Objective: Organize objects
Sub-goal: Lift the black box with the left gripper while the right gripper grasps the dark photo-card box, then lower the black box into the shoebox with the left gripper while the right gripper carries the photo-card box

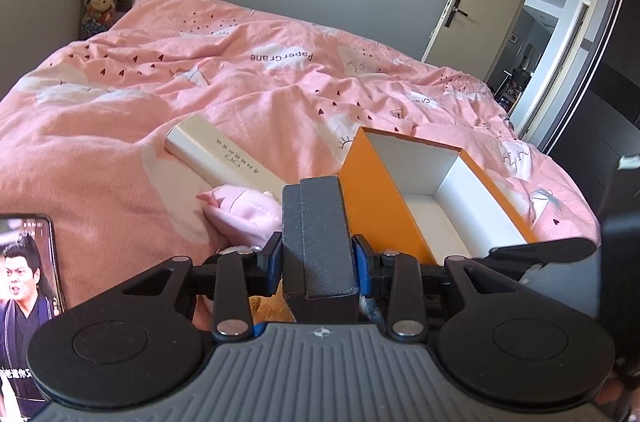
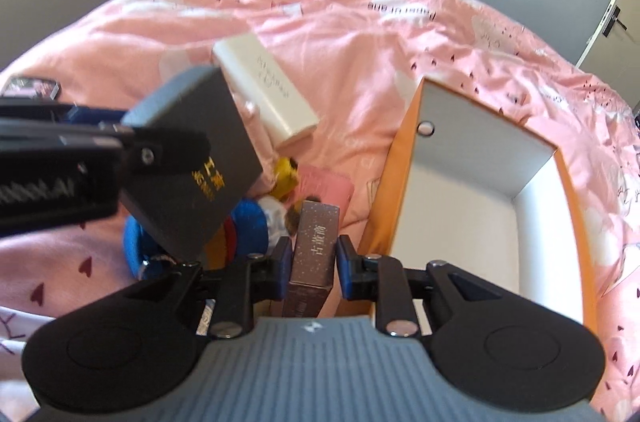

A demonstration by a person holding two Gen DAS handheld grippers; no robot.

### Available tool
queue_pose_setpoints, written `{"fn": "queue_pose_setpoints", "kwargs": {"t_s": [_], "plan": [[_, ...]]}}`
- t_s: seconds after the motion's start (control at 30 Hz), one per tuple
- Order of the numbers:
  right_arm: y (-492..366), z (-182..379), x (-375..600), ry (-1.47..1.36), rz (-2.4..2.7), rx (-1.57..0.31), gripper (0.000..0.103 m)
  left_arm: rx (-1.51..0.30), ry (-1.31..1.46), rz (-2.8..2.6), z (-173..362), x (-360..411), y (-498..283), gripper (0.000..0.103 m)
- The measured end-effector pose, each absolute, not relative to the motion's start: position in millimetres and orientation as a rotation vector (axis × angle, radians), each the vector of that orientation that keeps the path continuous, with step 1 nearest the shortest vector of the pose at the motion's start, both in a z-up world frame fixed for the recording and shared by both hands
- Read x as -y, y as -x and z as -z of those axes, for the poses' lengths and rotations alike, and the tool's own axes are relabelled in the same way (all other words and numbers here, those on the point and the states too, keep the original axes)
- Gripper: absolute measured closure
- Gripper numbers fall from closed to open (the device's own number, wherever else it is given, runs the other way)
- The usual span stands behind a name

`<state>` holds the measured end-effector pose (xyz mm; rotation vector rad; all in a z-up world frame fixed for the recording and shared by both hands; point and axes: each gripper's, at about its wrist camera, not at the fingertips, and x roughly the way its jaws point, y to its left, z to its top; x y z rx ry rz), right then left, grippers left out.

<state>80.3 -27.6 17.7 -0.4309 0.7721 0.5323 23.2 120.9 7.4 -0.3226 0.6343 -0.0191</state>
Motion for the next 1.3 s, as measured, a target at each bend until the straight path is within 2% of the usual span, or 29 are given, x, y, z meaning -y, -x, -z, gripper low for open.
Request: {"fn": "queue_pose_setpoints", "kwargs": {"t_s": [0.17, 0.5, 0.83, 1.13, 1.17, 1.2, 1.3], "plan": [[-78, -60, 53, 0.354, -0.568, -0.7, 0.078, -0.58, 0.283, 0.039, -28, -110, -27, 0.063], [-95, -135, 131, 0.191, -0.524, -0.684, 0.079, -0.503, 0.207, 0.173, -68, -55, -60, 0.063], [-162, -79, 182, 0.038, -0.452, -0.983, 0.079, -0.826, 0.274, 0.333, -23, -13, -133, 0.063], [-227, -36, 185, -0.107, -0.546, -1.194, 0.079, -0.933, 0.16, 0.234, 4, 8, -153, 0.063], [-232, -28, 184, -0.104, -0.544, -1.218, 0.081, -0.951, 0.13, 0.222, 8, 12, -154, 0.063], [-235, -17, 183, -0.088, -0.542, -1.245, 0.103, -0.979, 0.11, 0.219, 12, 16, -154, 0.063], [-244, 11, 188, -0.151, -0.571, -1.311, 0.103, -1.024, 0.004, 0.202, 23, 33, -155, 0.065]]}}
